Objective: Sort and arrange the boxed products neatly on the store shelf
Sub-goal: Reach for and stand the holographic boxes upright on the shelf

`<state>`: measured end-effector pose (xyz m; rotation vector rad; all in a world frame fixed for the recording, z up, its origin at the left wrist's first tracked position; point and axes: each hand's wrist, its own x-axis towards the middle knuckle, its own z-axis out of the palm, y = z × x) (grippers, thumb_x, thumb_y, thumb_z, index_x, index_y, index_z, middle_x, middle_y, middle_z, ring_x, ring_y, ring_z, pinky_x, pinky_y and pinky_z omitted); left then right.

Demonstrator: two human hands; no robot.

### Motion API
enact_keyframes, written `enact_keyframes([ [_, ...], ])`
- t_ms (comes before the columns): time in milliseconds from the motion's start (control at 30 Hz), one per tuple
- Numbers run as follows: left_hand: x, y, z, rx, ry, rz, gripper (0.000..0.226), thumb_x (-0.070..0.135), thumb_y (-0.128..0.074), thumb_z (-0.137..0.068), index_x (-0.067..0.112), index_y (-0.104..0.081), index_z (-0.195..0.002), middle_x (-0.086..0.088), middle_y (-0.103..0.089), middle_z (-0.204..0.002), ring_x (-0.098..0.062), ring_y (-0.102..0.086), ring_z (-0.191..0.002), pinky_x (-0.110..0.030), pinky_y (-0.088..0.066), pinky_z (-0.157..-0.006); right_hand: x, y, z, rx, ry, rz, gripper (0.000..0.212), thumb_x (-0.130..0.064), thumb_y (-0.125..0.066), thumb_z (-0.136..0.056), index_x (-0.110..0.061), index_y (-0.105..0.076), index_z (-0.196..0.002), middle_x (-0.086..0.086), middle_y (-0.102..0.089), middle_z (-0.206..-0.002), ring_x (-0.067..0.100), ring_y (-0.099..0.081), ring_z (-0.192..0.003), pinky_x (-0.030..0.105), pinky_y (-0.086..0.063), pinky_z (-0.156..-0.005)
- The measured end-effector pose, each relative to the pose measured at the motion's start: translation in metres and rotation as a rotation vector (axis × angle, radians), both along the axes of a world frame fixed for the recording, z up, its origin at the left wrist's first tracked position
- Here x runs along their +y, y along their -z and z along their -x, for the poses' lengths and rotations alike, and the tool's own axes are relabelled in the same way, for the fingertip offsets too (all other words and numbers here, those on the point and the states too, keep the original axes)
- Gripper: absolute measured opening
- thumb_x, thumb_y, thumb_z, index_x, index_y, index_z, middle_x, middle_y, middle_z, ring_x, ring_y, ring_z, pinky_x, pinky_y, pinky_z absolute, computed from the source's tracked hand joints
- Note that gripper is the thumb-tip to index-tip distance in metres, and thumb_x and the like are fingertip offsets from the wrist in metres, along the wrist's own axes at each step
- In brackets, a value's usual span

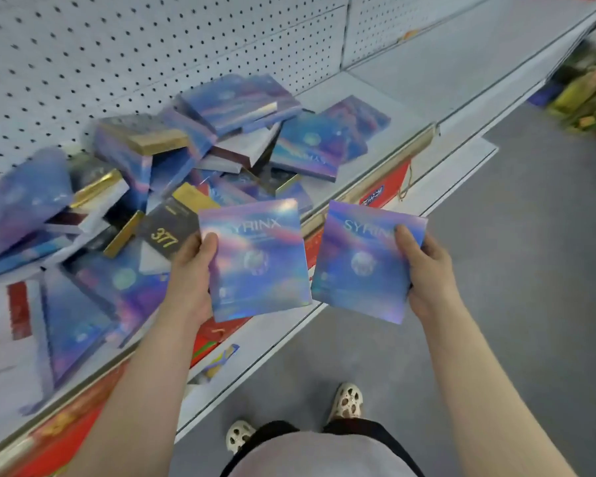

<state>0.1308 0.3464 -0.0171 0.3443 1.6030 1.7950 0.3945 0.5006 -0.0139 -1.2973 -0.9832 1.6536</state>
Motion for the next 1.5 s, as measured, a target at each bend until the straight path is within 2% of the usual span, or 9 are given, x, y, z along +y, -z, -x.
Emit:
enact_keyframes([
  [133,0.062,0.004,-0.039,0.027,0.005,-0.009,0.014,0.020,-0.054,-0.099,0.020,-0.065,-0.089,0.010,-0.072,-0.087,-0.006,-0.067,-0.082,-0.024,-0.055,-0.076,0.055,-0.003,-0.039,-0.004,-0.018,0.005,0.031,-0.028,-0.068,-0.093,-0.006,-0.068,-0.115,0.012,-0.074,-0.109,0.028,-0.072,-0.091,0.043,-0.060,-0.080],
  [300,0.135,0.002,-0.084,0.015,0.019,-0.039,0.017,0.012,-0.049,-0.100,0.016,-0.061,-0.089,0.013,-0.073,-0.073,0.001,-0.067,-0.067,-0.016,-0.052,-0.060,0.118,0.000,-0.081,-0.001,-0.021,-0.010,0.031,-0.026,-0.068,-0.094,-0.003,-0.067,-0.115,0.012,-0.074,-0.106,0.025,-0.072,-0.085,0.034,-0.059,-0.070],
  [600,0.283,0.007,-0.122,0.015,0.166,-0.036,0.018,0.009,-0.049,-0.100,0.017,-0.060,-0.089,0.013,-0.072,-0.075,0.000,-0.066,-0.069,-0.018,-0.053,-0.066,0.240,0.018,-0.140,-0.037,0.101,-0.024,0.028,-0.028,-0.067,-0.094,-0.004,-0.070,-0.109,0.011,-0.075,-0.099,0.024,-0.072,-0.081,0.037,-0.059,-0.070],
  [700,0.344,0.015,-0.129,0.020,0.245,-0.033,0.016,0.018,-0.053,-0.098,0.020,-0.061,-0.084,0.009,-0.069,-0.079,-0.005,-0.064,-0.073,-0.025,-0.053,-0.076,0.288,0.021,-0.156,-0.052,0.148,-0.039,0.030,-0.029,-0.067,-0.094,-0.004,-0.070,-0.109,0.015,-0.074,-0.106,0.027,-0.072,-0.086,0.039,-0.059,-0.073],
  [800,0.406,0.013,-0.139,0.036,0.298,-0.001,0.015,0.032,-0.057,-0.093,0.022,-0.066,-0.085,0.011,-0.070,-0.081,-0.006,-0.065,-0.076,-0.029,-0.053,-0.078,0.334,0.016,-0.172,-0.039,0.229,-0.067,0.029,-0.028,-0.066,-0.094,-0.003,-0.070,-0.109,0.012,-0.075,-0.100,0.024,-0.072,-0.082,0.036,-0.058,-0.070],
  [933,0.487,-0.004,-0.154,0.034,0.401,-0.007,0.014,0.025,-0.053,-0.099,0.017,-0.061,-0.091,0.009,-0.072,-0.077,-0.004,-0.067,-0.070,-0.022,-0.054,-0.063,0.392,0.009,-0.193,-0.053,0.285,-0.096,0.027,-0.028,-0.067,-0.093,-0.005,-0.070,-0.107,0.010,-0.075,-0.097,0.023,-0.072,-0.081,0.036,-0.058,-0.069],
  [1033,0.543,-0.014,-0.168,0.006,0.444,-0.013,0.011,0.020,-0.053,-0.100,0.015,-0.059,-0.092,0.006,-0.072,-0.078,-0.008,-0.067,-0.070,-0.023,-0.055,-0.065,0.437,0.008,-0.210,-0.050,0.302,-0.110,0.027,-0.031,-0.068,-0.092,-0.010,-0.071,-0.107,0.011,-0.075,-0.103,0.025,-0.073,-0.086,0.038,-0.058,-0.071],
  [1333,0.718,-0.014,-0.240,-0.020,0.441,-0.051,0.013,0.018,-0.051,-0.100,0.015,-0.059,-0.091,0.003,-0.071,-0.082,-0.011,-0.067,-0.073,-0.028,-0.056,-0.075,0.610,0.011,-0.279,-0.032,0.280,-0.134,0.029,-0.034,-0.070,-0.090,-0.010,-0.071,-0.106,0.013,-0.075,-0.105,0.031,-0.073,-0.089,0.044,-0.060,-0.076],
  [1500,0.805,-0.023,-0.286,-0.028,0.371,-0.056,0.013,0.017,-0.050,-0.100,0.015,-0.059,-0.090,0.004,-0.071,-0.080,-0.010,-0.067,-0.072,-0.025,-0.056,-0.070,0.710,-0.003,-0.324,-0.052,0.247,-0.156,0.029,-0.028,-0.067,-0.093,-0.004,-0.068,-0.111,0.017,-0.074,-0.108,0.029,-0.071,-0.088,0.042,-0.059,-0.078],
])
